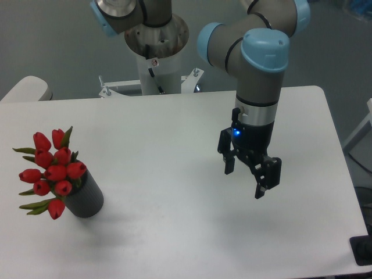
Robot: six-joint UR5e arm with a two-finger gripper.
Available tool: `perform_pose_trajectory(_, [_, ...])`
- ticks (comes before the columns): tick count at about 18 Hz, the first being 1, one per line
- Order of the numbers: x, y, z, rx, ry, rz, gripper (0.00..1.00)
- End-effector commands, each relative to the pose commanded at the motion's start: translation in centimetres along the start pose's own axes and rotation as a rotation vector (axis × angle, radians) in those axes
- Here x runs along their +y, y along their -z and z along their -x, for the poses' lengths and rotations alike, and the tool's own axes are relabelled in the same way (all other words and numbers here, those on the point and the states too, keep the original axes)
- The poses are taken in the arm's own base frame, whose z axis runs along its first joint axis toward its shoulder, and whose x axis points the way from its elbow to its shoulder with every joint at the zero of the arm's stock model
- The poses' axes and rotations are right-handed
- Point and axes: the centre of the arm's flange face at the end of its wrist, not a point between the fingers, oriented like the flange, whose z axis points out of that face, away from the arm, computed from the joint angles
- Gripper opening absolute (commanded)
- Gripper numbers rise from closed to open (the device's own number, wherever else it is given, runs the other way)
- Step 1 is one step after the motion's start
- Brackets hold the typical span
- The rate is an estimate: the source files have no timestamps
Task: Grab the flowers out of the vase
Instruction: 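Open the gripper and begin moving toward the red tulips, then move the open gripper over to the tulip stems above the vase rim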
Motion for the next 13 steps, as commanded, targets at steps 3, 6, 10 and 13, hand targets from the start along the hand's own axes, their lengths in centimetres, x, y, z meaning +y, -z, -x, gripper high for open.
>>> perform_pose_trajectory(3, [-2.0,-0.4,-0.9,0.02,0.111,-0.08,1.0])
perform_pose_trajectory(6, [-3.6,-0.8,-1.8,0.047,0.197,-0.119,1.0])
perform_pose_trajectory(10, [-6.4,-1.4,-4.5,0.094,0.32,-0.128,1.0])
perform_pose_trajectory(13, [-7.1,-2.2,-7.5,0.165,0.336,-0.186,1.0])
